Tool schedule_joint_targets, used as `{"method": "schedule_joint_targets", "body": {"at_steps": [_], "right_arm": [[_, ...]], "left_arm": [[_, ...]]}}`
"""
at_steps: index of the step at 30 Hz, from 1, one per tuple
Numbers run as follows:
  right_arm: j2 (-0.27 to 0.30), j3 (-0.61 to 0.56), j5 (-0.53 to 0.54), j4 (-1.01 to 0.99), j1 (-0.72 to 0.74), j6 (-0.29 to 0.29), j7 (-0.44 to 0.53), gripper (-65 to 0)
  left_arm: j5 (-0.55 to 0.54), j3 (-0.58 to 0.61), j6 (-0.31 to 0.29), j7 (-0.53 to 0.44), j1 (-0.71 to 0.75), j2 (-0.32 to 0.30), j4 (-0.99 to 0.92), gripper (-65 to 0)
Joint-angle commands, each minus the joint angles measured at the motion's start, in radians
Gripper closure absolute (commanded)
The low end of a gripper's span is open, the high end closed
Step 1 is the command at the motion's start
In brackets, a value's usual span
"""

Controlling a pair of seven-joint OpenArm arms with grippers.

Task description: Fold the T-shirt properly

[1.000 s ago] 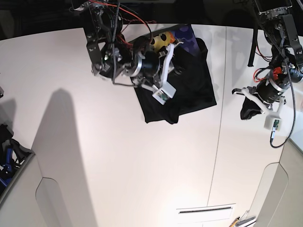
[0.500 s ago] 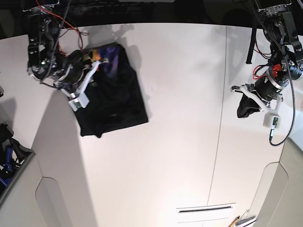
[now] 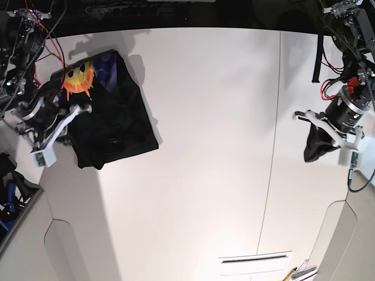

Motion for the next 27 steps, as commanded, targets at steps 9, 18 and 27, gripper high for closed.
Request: {"method": "schedule_joint_targets", "body": {"at_steps": [9, 18, 27], "right_arm": [[0.008, 0.316, 0.068, 0.296, -0.344, 0.010, -0.043, 0.0], [0.008, 0.456, 0.298, 0.284, -0.771, 0.078, -0.131, 0.0], [0.080, 0.226, 0.352, -0.176, -0.980, 0.153, 0.033, 0.0]], "left_arm": [[-0.080, -0.293, -0.003, 0.085, 0.275, -0.004, 0.201, 0.0], [-0.298, -0.451, -0.007, 0.215, 0.684, 0.057, 0.176, 0.0], [-0.375, -0.225, -0.135, 0.172, 0.942, -0.010, -0.232, 0.0]]}}
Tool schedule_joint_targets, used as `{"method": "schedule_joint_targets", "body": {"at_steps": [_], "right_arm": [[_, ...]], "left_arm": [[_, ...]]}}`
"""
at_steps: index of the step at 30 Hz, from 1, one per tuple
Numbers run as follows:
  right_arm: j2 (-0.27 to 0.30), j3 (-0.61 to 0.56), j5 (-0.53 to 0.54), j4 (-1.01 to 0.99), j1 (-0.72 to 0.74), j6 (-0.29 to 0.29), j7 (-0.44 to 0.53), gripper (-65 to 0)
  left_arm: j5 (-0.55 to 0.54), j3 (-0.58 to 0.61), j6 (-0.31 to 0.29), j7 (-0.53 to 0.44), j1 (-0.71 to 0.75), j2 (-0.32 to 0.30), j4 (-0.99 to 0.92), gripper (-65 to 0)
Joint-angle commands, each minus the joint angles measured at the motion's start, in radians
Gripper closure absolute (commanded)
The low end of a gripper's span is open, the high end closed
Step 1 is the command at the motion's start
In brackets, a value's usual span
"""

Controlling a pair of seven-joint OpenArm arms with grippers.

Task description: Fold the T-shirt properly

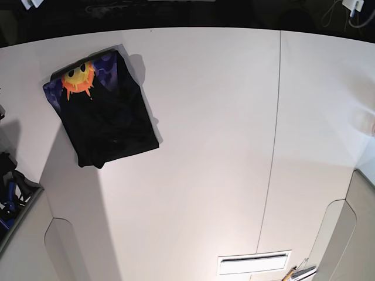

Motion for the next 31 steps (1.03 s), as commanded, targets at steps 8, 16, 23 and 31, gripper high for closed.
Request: {"method": "schedule_joint_targets", "body": {"at_steps": [8, 16, 23, 31], "right_arm": [[0.051, -0.401, -0.143, -0.765, 0.351, 0.014, 0.441, 0.0], [-0.091, -0.641, -0.319, -1.341, 0.848, -0.094, 0.797, 0.0], [-0.185, -0.664, -0.384, -1.414, 1.020, -0.211, 0.810, 0.0], [-0.189, -0.664, -0.383, -1.414, 1.027, -0.233, 0.810, 0.0]], "left_arm": [[0.241, 0.420, -0.006, -0.726, -0.217, -0.086, -0.670, 0.0], [0.649, 0.665, 0.028, -1.063, -0.656, -0.028, -1.154, 0.0], [0.856, 0.693, 0.212, -1.062, -0.851, 0.003, -1.243, 0.0], [0.889, 0.693, 0.257, -1.062, -0.879, 0.005, -1.243, 0.0]]}}
